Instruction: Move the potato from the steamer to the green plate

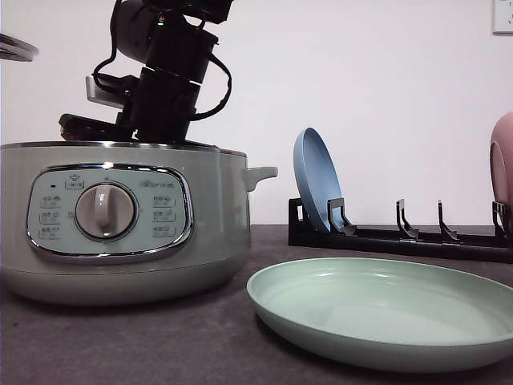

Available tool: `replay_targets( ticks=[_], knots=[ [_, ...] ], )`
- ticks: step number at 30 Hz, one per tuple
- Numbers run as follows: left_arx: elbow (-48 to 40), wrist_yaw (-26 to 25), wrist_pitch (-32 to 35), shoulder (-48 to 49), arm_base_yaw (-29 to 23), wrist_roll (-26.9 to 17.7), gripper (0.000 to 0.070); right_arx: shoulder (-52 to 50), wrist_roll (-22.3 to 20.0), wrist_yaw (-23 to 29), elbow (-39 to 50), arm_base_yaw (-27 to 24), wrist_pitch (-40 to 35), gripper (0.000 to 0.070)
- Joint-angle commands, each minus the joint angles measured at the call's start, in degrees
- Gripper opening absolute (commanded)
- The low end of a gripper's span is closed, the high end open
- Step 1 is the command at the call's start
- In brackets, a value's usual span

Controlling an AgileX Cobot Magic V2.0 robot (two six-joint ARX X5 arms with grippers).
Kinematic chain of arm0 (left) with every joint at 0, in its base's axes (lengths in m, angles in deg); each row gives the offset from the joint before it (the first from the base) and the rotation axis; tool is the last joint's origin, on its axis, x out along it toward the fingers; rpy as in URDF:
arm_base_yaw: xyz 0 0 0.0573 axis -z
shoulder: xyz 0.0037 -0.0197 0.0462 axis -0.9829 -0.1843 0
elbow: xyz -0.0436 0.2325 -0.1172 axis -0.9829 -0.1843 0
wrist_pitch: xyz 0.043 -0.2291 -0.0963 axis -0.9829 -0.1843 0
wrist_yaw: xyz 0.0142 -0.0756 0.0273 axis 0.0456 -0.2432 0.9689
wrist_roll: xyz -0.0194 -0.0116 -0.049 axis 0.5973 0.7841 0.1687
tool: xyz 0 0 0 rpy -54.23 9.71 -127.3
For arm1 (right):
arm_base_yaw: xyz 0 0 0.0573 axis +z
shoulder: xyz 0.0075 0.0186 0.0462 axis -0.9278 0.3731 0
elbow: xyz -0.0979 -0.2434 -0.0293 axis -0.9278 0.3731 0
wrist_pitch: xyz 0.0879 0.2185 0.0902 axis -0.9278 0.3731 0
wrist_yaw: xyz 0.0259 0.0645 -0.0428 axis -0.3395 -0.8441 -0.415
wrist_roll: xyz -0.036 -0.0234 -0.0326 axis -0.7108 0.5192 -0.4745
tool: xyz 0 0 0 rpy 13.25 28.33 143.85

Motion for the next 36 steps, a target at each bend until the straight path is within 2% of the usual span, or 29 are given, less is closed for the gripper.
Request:
replay_targets(
  ticks=[1,5,10,12,25,36],
  knots=[
    [1.68,0.46,1.98,0.62,0.0,-0.72,0.0,1.2,0.37,0.28,-1.62,0.52,-0.23,0.0503],
    [1.68,0.24,1.99,0.72,0.0,-0.72,0.0,1.2,0.37,0.3,-1.62,0.52,0.04,0.0352],
    [1.68,0.02,2.01,0.76,0.0,-0.72,0.0,1.08,0.34,0.08,-1.65,0.5,0.09,0.0221],
    [1.68,0.02,2.03,0.76,0.0,-0.72,0.0,0.6,0.28,-0.15,-1.66,0.33,-0.15,0.019],
    [1.68,-0.31,2.64,0.76,0.01,-0.72,0.0,-10.89,-1.94,-0.1,-1.67,-1.07,0.94,0.0182],
    [1.68,-5.43,3.35,0.76,0.76,-0.74,0.0,-27.39,-5.87,1.4,-1.62,-2.37,12.54,0.0182]
  ],
)
